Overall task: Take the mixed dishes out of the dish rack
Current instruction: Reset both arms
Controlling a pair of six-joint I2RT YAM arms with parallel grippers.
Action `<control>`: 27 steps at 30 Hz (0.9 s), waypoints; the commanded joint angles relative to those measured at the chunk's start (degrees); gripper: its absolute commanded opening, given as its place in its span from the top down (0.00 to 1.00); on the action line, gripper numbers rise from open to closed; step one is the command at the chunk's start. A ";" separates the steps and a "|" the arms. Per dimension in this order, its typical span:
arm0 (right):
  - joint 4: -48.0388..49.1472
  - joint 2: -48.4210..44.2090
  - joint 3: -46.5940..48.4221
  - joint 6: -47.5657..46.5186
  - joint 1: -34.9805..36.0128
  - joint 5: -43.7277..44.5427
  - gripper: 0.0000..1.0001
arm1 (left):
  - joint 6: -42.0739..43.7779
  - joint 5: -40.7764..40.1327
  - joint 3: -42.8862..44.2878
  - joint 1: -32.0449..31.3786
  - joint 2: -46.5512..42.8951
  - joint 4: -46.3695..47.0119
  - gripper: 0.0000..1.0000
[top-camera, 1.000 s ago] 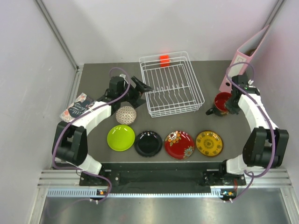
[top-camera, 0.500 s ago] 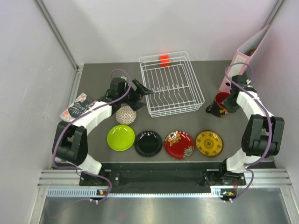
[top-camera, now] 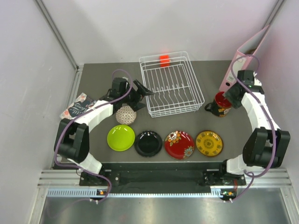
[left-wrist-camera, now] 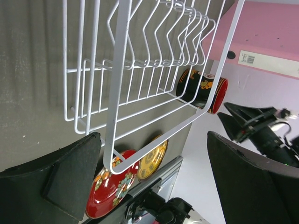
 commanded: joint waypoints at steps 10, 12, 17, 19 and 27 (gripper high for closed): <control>3.05 -19.07 8.13 -2.92 6.86 -9.50 0.39 | 4.72 -1.49 4.72 -0.67 -0.56 -1.39 0.01; 10.49 -21.80 6.21 -4.86 12.29 -13.44 0.26 | 7.71 -2.01 6.65 -0.93 -0.56 -4.29 0.01; 32.12 -35.42 -9.38 -8.82 24.25 -11.37 0.00 | 19.13 -7.81 10.08 -4.17 -2.23 -11.32 0.01; 39.94 -41.29 -14.96 -9.17 29.53 -4.17 0.00 | 24.21 -13.84 11.23 -6.11 -4.16 -14.57 0.01; 48.85 -45.20 -26.40 -13.48 41.21 7.08 0.00 | 31.10 -22.59 5.18 -12.44 -13.04 -18.45 0.01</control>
